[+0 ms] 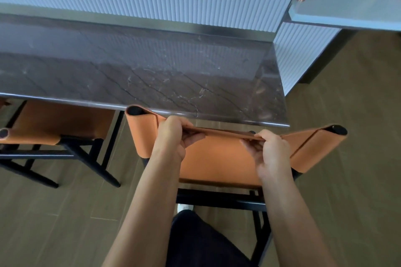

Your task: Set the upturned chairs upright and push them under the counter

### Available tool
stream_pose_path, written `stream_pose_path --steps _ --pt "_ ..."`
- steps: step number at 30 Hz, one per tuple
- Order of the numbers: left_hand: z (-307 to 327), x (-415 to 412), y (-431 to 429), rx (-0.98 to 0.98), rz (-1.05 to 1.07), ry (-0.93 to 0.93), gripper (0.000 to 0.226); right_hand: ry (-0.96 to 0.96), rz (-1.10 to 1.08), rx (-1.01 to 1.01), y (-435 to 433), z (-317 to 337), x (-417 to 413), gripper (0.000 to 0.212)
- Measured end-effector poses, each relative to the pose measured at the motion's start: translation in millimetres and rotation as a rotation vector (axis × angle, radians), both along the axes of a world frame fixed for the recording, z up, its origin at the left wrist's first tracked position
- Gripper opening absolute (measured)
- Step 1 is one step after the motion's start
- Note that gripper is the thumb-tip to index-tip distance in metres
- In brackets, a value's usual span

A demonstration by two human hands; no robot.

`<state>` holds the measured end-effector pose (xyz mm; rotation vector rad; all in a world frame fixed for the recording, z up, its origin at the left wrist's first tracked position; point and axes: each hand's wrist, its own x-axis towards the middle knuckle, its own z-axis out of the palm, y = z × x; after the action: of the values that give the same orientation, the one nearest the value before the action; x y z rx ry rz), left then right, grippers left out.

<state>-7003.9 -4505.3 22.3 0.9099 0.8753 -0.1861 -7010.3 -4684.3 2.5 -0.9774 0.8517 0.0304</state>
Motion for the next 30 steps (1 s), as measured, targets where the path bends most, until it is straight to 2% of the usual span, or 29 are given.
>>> stream_pose_path --steps 8,15,17,19,21,26,30 --pt "-0.6 80.9 31.7 0.035 0.072 -0.037 0.017 -0.053 0.002 -0.002 34.6 1.2 81.7 0.025" --pt "-19.4 118.4 49.0 0.106 0.164 -0.064 0.014 -0.101 0.011 -0.014 55.6 -14.6 112.1 0.020" --pt "-33.5 120.0 51.5 0.149 0.206 -0.059 0.014 -0.088 0.003 -0.032 58.4 -25.4 112.9 0.015" --pt "-51.4 117.0 55.1 0.150 0.214 -0.019 0.029 -0.046 0.012 -0.034 61.1 -36.5 109.0 0.017" --pt "-71.0 113.0 63.4 0.156 0.234 0.034 0.033 -0.008 0.065 -0.042 69.5 -48.8 104.7 0.014" --pt "-89.9 115.7 85.8 0.180 0.249 0.063 0.030 -0.011 0.190 -0.077 84.9 -64.1 106.0 0.009" --pt "-88.1 116.0 87.5 0.154 0.216 0.076 0.019 -0.014 0.217 -0.010 80.1 -63.9 106.6 0.018"
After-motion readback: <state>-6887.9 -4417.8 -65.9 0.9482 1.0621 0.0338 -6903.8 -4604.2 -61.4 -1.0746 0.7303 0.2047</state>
